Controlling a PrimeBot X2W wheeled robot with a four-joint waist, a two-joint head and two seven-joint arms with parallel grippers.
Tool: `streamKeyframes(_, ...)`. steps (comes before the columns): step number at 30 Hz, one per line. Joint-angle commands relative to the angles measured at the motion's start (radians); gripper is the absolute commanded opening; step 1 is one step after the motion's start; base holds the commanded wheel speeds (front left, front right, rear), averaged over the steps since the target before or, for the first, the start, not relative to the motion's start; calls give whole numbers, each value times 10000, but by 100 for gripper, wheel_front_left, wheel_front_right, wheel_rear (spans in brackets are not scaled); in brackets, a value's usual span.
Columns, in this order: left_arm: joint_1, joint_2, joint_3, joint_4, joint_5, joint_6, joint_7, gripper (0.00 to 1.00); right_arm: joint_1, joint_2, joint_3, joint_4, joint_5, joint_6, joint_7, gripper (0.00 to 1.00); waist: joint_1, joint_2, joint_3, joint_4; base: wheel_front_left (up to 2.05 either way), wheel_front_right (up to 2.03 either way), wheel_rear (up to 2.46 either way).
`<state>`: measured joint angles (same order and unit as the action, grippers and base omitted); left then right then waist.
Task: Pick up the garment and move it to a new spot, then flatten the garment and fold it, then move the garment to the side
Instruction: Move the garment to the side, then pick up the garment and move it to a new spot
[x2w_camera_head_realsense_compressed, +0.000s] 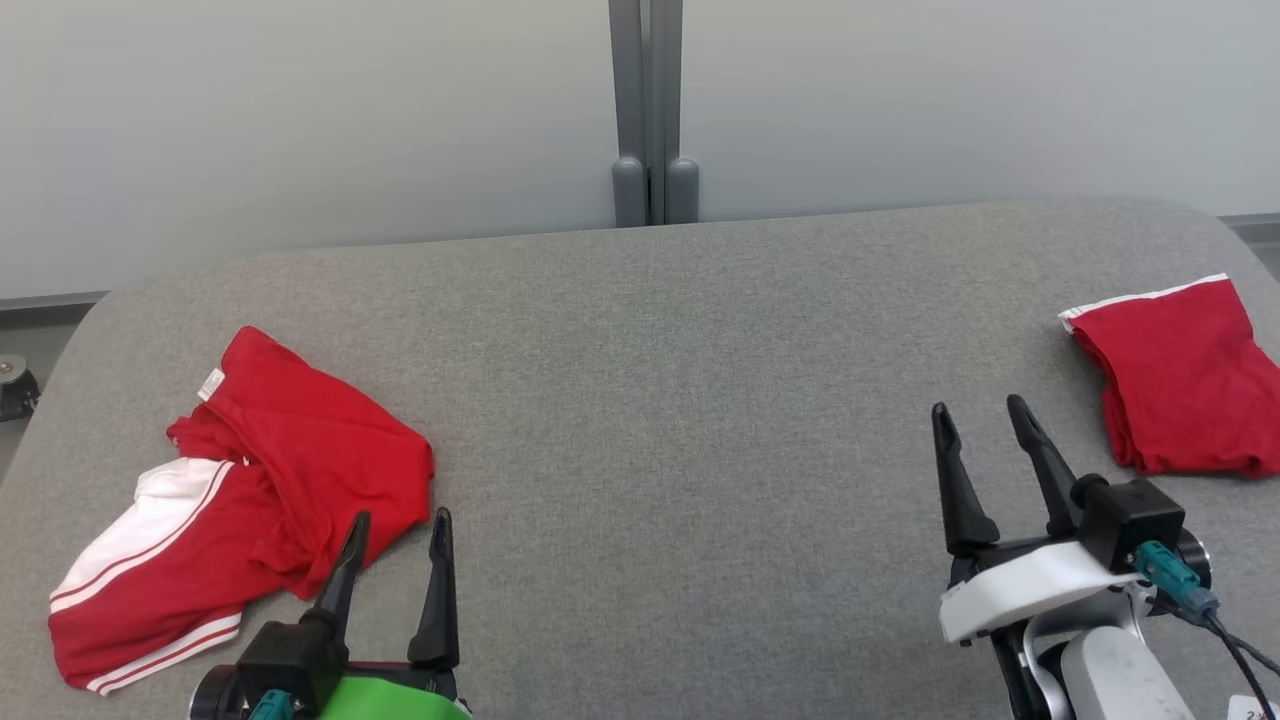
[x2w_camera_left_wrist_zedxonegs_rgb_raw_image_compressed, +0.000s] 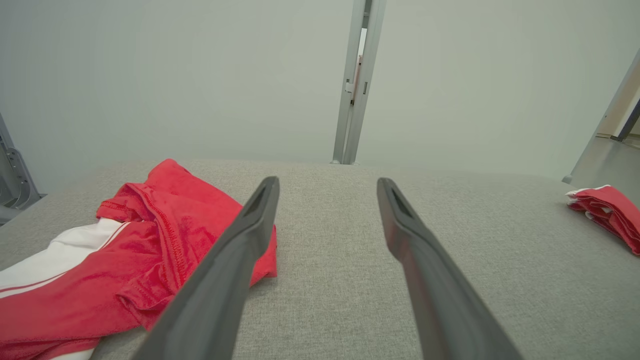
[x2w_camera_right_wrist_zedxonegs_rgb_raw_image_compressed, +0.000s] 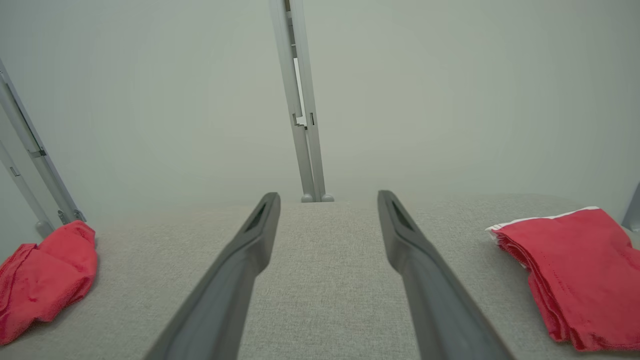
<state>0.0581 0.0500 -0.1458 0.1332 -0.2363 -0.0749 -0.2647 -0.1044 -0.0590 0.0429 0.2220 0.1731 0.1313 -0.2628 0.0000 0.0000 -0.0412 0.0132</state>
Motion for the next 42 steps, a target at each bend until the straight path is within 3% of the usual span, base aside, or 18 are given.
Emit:
streamKeyframes(1, 171, 16, -46, -28, 3, 67, 9, 100, 230, 38, 66, -90, -91, -11, -26, 100, 0, 0, -74, 56, 0, 0, 0)
streamKeyframes(22, 169, 19, -268, -118, -42, 88, 10, 100, 676, 78, 232, -223, 61, -10, -27, 100, 0, 0, -76, 100, 0, 0, 0)
streamKeyframes(28, -41, 23, -249, 188, 66, 112, 10, 100, 801, 76, 342, -58, 148, -10, -27, 100, 0, 0, -50, 829, 0, 0, 0)
streamKeyframes(42, 26, 21, 651, 433, 308, 118, 10, 100, 585, 71, 1129, 503, 541, -10, -27, 100, 0, 0, -59, 3218, 0, 0, 0)
